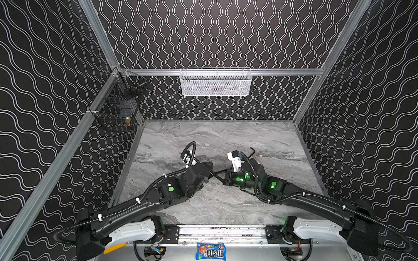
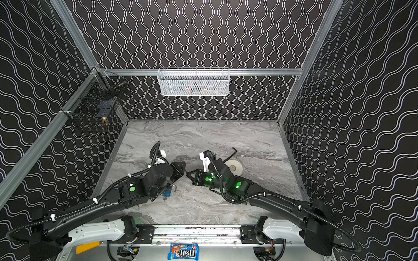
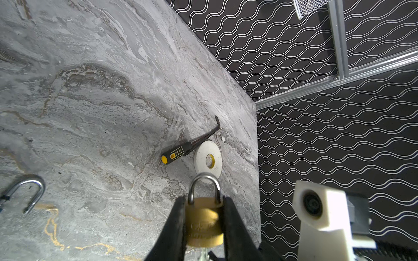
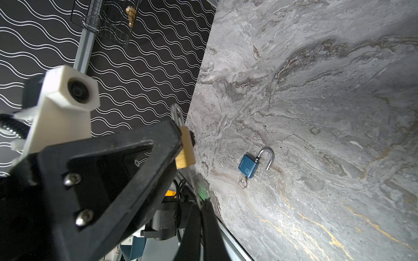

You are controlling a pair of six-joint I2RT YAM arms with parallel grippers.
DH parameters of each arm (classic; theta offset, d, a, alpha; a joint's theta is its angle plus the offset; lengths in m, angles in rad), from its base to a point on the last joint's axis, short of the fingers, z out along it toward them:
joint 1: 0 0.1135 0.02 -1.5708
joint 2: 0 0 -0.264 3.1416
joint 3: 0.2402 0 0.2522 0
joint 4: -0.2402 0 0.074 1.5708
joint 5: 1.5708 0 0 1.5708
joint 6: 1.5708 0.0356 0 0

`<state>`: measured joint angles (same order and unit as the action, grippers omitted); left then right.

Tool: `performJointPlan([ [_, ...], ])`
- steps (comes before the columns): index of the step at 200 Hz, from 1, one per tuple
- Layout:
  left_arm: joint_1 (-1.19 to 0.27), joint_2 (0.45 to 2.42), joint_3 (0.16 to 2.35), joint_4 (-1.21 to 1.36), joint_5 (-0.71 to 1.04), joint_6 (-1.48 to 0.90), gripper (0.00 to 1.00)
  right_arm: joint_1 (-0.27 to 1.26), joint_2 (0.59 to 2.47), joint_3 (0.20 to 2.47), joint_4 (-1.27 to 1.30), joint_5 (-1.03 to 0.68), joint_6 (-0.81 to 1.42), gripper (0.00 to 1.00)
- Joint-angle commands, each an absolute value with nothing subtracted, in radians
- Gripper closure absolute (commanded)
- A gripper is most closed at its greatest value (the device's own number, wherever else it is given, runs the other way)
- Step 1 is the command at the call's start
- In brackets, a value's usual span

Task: Unlock with the key

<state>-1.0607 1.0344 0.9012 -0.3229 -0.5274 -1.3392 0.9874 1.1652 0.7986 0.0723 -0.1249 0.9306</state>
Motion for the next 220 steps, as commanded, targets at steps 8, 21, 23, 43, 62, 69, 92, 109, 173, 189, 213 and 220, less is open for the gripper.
performJointPlan([
  [8, -1.060, 1.040, 0.911, -0.308, -0.521, -1.336, 1.00, 0.986, 1.163, 0.815, 0.113, -0.123, 0.925, 1.00],
  [21, -1.060, 1.045, 0.916, -0.318, -0.520, -1.329, 1.00, 0.986, 1.162, 0.822, 0.110, -0.129, 0.925, 1.00],
  [23, -1.060, 1.046, 0.917, -0.320, -0.521, -1.328, 1.00, 0.985, 1.161, 0.823, 0.107, -0.130, 0.925, 1.00],
  [43, -1.060, 1.046, 0.926, -0.347, -0.530, -1.319, 1.00, 0.979, 1.150, 0.826, 0.092, -0.120, 0.918, 1.00],
  [62, -1.060, 1.041, 0.925, -0.358, -0.539, -1.313, 1.00, 0.964, 1.140, 0.813, 0.115, -0.137, 0.933, 1.00],
  [69, -1.060, 1.041, 0.925, -0.361, -0.541, -1.311, 1.00, 0.956, 1.140, 0.805, 0.130, -0.154, 0.941, 1.00],
  [92, -1.060, 1.038, 0.927, -0.356, -0.535, -1.306, 1.00, 0.951, 1.160, 0.811, 0.137, -0.183, 0.950, 1.00],
  [109, -1.060, 1.042, 0.933, -0.356, -0.530, -1.302, 1.00, 0.952, 1.170, 0.824, 0.130, -0.182, 0.950, 1.00],
  [173, -1.060, 1.040, 0.935, -0.332, -0.506, -1.312, 1.00, 0.952, 1.179, 0.799, 0.167, -0.193, 1.009, 1.00],
  [189, -1.060, 1.042, 0.934, -0.319, -0.496, -1.307, 1.00, 0.951, 1.196, 0.793, 0.182, -0.226, 1.023, 1.00],
  [213, -1.060, 1.042, 0.931, -0.320, -0.489, -1.305, 1.00, 0.933, 1.183, 0.754, 0.241, -0.242, 1.053, 1.00],
  [220, -1.060, 1.043, 0.933, -0.336, -0.492, -1.304, 1.00, 0.922, 1.176, 0.748, 0.249, -0.251, 1.058, 1.00],
])
